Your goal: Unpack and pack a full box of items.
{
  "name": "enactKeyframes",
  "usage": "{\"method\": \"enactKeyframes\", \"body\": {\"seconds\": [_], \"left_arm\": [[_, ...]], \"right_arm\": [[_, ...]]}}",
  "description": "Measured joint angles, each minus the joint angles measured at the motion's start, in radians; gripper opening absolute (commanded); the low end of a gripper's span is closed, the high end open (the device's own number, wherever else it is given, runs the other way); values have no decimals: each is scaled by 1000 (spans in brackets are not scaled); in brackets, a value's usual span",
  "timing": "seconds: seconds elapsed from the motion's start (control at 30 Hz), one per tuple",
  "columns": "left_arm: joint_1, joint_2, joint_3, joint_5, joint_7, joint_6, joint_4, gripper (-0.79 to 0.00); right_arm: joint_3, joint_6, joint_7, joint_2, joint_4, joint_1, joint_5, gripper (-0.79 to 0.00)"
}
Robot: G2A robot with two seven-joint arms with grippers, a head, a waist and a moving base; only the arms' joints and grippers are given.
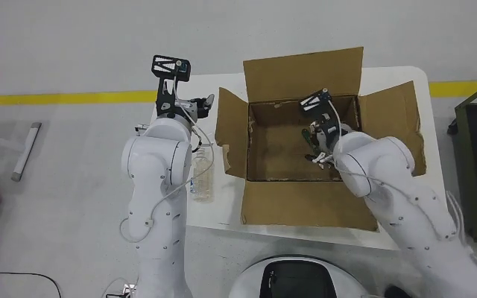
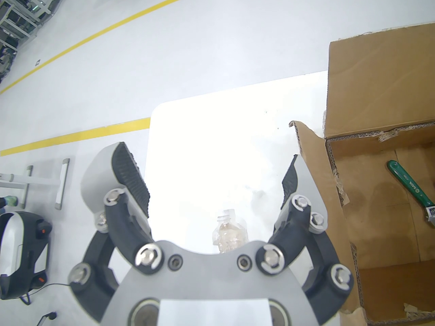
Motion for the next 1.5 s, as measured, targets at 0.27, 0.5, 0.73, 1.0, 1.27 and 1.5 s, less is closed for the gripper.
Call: {"method": "enactKeyframes", "body": {"seconds": [0.27, 0.5, 0.73, 1.0, 1.27, 1.5], "left_arm": [[0, 0, 0, 0, 0, 0, 0, 0], [0, 0, 0, 0, 0, 0, 0, 0], [0, 0, 0, 0, 0, 0, 0, 0], [0, 0, 0, 0, 0, 0, 0, 0], [0, 0, 0, 0, 0, 0, 0, 0], [0, 0, 0, 0, 0, 0, 0, 0]], "right_arm": [[261, -37, 68, 26, -281, -99, -22, -785], [472, -23, 141, 37, -402, -212, -56, -785], [688, -14, 165, 40, -418, -360, -20, -785], [801, -31, 146, 29, -418, -599, 62, -785], [741, -2, 11, 7, -407, -842, 133, -785], [686, -49, -141, 2, -328, -896, 156, -785]]}}
